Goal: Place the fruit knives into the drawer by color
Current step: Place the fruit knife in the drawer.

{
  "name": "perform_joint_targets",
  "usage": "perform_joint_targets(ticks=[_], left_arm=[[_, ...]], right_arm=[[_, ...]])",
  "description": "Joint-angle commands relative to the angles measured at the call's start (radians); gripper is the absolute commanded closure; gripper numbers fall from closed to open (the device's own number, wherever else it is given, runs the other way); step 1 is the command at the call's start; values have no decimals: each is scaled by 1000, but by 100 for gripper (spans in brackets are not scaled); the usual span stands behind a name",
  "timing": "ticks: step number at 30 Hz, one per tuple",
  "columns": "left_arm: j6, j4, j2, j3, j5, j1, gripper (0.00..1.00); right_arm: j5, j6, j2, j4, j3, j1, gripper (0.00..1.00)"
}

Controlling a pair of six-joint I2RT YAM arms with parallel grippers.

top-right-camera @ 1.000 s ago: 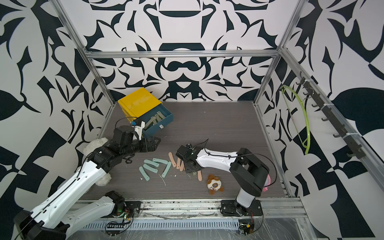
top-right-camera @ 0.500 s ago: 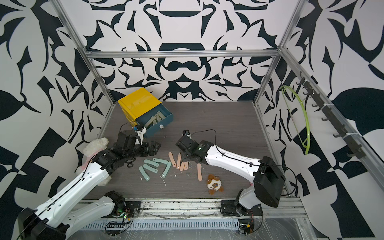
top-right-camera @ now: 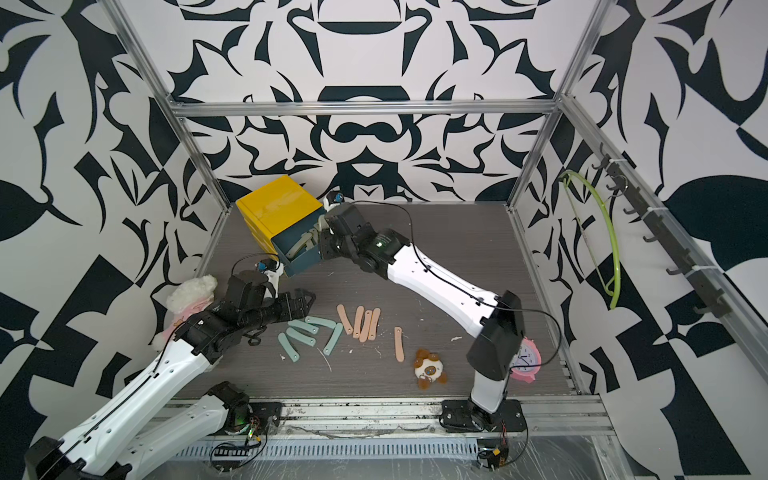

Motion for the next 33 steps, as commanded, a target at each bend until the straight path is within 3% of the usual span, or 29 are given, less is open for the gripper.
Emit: perform_joint_targets(ticks=[1,7,15,20,23,27,33], left_arm=[[-8,-55,-24,-1,-17,-1,1],[-13,-76,-33,16,-36,0,1],[5,-87,-4,130,-75,30,1],[16,-81,41,258,-87,113,1],[22,-64,88,347,-103,171,1],[32,-45,197,473,-162,252,1],[74,-2,385,617,-291,284,1]], right_arm=[[-95,21,108,16,160,-37,84],[-170,83,296,-57,378,-83,81],[-181,95,309,-46,417,-98,57],[-175,79,259,-55,419,-99,52],[-173,84,191,-39,342,-100,50],[-190,136,48,64,107,-99,49],[-189,241,-129,218,-226,-86,49]])
